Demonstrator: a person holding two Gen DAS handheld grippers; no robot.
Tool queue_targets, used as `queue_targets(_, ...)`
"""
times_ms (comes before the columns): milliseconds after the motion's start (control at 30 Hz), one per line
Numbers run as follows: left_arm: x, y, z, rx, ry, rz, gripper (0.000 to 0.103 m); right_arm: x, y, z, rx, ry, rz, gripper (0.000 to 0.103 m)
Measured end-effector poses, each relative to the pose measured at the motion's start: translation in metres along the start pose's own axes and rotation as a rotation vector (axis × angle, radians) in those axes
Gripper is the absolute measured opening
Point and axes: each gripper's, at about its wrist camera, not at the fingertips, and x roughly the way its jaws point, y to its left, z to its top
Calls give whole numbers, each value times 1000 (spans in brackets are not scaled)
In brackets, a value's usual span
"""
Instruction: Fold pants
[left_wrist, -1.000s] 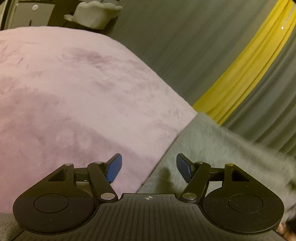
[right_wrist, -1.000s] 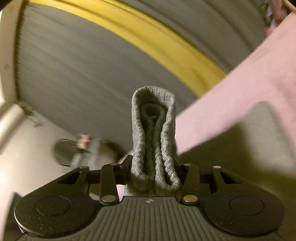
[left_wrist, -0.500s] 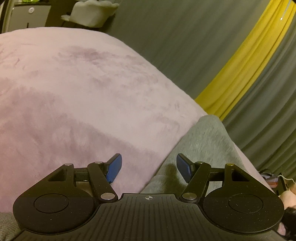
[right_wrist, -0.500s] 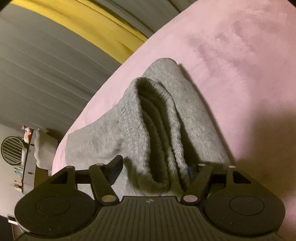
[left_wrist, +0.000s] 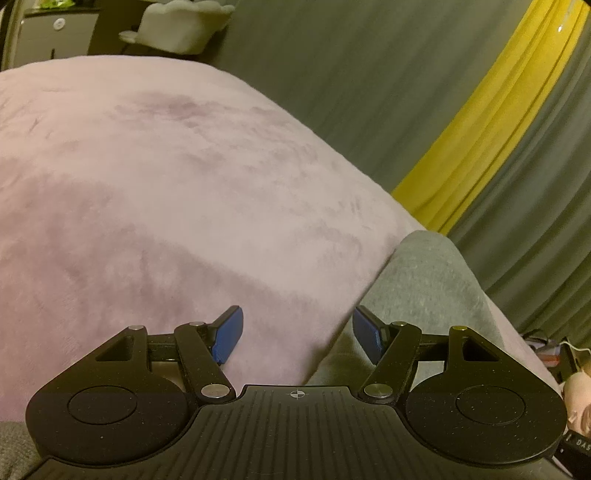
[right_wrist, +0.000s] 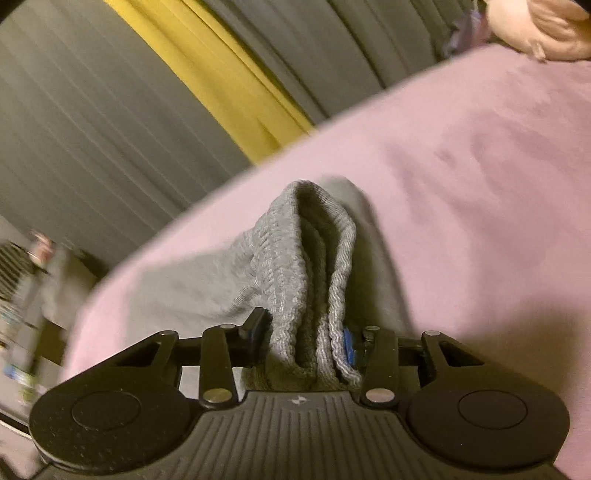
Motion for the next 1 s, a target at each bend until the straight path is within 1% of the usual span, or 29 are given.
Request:
queue_targets(67,2,0,0,5,9,3,72,2,-1,-2,-22,-26,4,50)
queue_targets(133,4,-2,0,18,26,11,72,2,2,-6,-38,-35,-16,55)
queue_targets(167,6,-3,0,27,36,14,72,2,4,-10,-45,-42,-31,63)
queue_targets(200,6,-4,0,37,45,15,72,3,3,-14,-51,-51,-55,76)
queue_targets(267,8,-6,-1,59,68,16,72,1,-7,-18,-27,-45,-115,94)
queue_targets(333,7,-7,-2,74,77,22,72,-9,-24,-17,38,-30,-89,94)
queue_targets(367,6,-7,-3,81,82,28,72,-12,-24,-17,43,-30,-86,94)
queue_targets(500,3,-13,-6,117,97,50,72,-22,-25,-30,-43,-40,-76,94)
queue_targets(667,3,-25,-11,195,99,90,73,-41,-39,-48,-48,-17,-26,96)
queue_targets(700,4,-27,-12,206,96,102,73,-42,-40,-53,-70,-1,-44,97)
queue_targets(733,4,-29,-13,212,94,113,73,-45,-39,-59,-90,26,-94,97)
queue_targets(767,4,-31,-14,214,92,122,73,-45,-41,-63,-88,52,-124,97)
queue_targets(867,2,-36,-15,229,78,146,73,-55,-50,-60,-20,31,-35,97)
queue_targets(1000,-3,-41,-18,254,59,155,73,-53,-66,-59,77,50,-13,97)
